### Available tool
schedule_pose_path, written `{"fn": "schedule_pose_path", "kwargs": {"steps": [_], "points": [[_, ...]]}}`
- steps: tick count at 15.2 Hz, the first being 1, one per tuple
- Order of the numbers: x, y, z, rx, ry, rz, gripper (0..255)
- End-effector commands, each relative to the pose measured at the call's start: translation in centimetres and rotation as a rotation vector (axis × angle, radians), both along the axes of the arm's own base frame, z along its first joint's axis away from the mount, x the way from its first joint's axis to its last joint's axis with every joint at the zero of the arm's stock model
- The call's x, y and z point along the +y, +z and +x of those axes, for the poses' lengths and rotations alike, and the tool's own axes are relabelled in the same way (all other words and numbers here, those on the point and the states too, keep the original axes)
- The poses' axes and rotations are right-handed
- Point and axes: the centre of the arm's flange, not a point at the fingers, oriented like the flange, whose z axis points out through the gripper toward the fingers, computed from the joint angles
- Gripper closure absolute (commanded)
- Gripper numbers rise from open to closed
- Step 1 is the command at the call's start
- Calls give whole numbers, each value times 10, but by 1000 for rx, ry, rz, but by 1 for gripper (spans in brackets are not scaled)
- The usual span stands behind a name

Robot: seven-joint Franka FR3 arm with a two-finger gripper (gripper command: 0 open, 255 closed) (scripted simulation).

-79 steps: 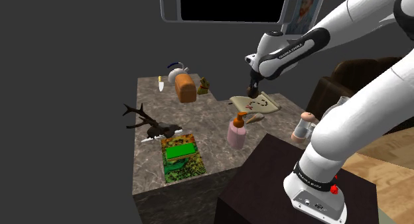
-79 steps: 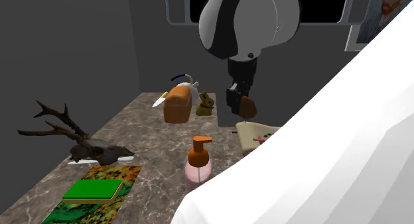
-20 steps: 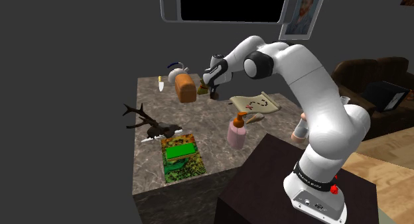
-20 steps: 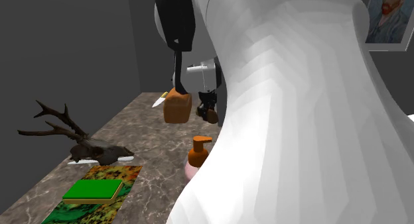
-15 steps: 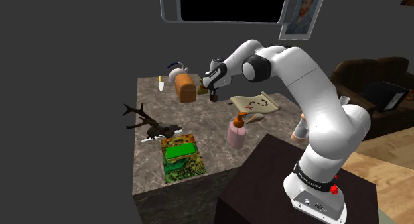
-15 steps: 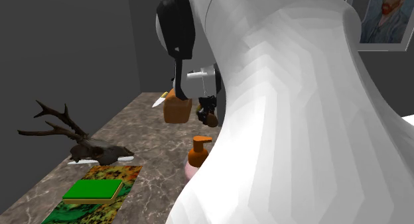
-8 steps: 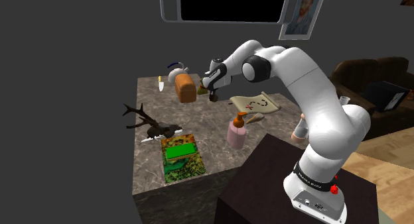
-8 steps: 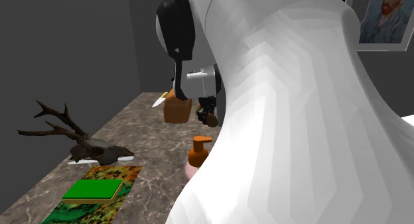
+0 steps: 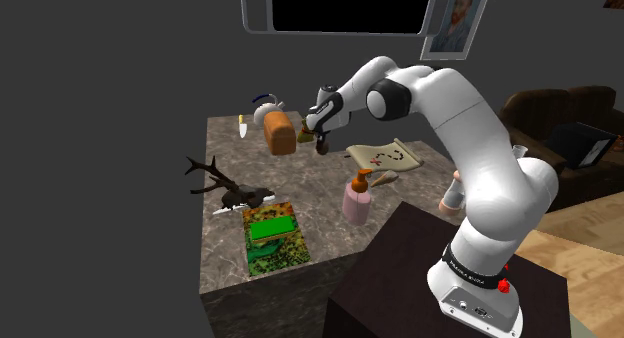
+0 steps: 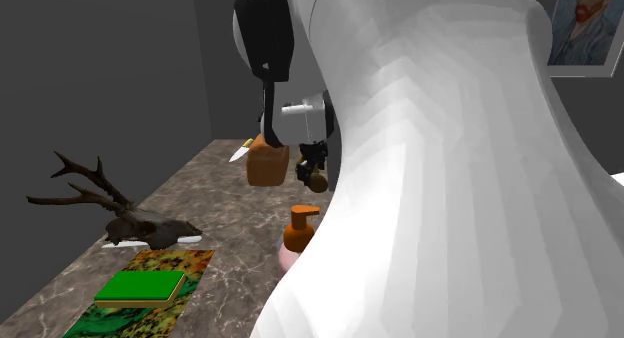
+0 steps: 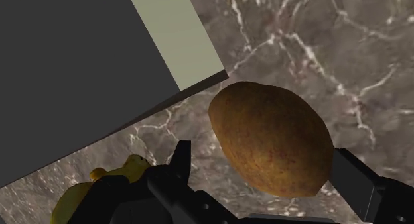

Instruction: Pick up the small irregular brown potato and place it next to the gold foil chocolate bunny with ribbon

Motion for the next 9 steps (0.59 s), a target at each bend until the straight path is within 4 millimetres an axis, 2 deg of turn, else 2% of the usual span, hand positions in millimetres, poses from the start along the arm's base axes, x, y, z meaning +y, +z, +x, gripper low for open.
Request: {"fn": "schedule_pose_path", "kwargs": {"steps": [1,2,9], "points": [[7,22,-6,-1,0,0,0],[10,32,-8,-1,0,0,0],[10,32,-8,-1,0,0,0]]}}
